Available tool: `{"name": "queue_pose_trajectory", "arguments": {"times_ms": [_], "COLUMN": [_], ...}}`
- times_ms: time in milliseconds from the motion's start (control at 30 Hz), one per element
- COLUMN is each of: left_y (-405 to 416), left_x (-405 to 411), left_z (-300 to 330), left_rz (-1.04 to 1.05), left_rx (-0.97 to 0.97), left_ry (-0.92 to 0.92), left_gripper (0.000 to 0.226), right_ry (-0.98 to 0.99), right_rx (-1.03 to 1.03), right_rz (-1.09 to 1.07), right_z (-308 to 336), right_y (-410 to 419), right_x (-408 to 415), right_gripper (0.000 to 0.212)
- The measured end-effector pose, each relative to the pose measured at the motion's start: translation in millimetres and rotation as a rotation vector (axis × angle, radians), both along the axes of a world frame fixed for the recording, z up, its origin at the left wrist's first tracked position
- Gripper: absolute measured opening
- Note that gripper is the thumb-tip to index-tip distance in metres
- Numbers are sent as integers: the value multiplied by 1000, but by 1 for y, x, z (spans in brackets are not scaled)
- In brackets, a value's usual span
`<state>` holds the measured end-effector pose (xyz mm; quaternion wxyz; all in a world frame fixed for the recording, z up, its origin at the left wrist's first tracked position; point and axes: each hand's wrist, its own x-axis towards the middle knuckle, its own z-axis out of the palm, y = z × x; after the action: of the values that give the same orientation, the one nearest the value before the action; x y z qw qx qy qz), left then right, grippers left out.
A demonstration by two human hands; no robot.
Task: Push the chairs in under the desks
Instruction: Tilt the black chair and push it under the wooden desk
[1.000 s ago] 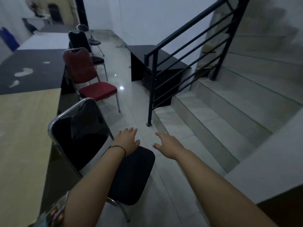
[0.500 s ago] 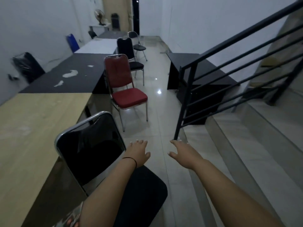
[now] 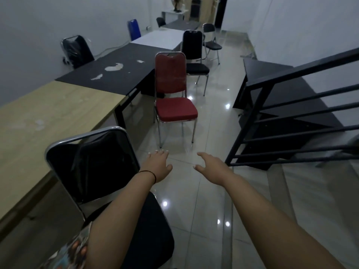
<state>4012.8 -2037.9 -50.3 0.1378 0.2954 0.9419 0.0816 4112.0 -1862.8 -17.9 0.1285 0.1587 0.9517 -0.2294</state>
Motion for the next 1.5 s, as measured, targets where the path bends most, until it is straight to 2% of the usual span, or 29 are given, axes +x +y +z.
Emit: {"name": "queue_pose_trajectory", "arguments": {"times_ms": [433,667,933,1133,1333,1500], "left_y": [62,48,33,47,50,34], "left_x": [-110,-145,-163,-178,-195,-219], "left_z": [-21,-30,-41,-43,-47,-60], "left_rz": [347,600,1014,1246,1360,1376], "left_rx": [125,176,180,204,174,48], "left_ry": [-27,100,174,226,354,438], "left_gripper": [57,52,51,50,48,42], "right_ry": [-55,-97,-77,-58,26,112], "right_rx": [-28,-56,-53,-77,-77,-92], "right_rz": [292,497,896,1151,1379,1547], "right_z": [-17,-30,-33,-31,-34,-43], "right_y": [70,75,41,11,-24,-73], "right_x": [-159,-242,-350,-407,-439,-474], "right_gripper": [62,60,60,58,55,54]}}
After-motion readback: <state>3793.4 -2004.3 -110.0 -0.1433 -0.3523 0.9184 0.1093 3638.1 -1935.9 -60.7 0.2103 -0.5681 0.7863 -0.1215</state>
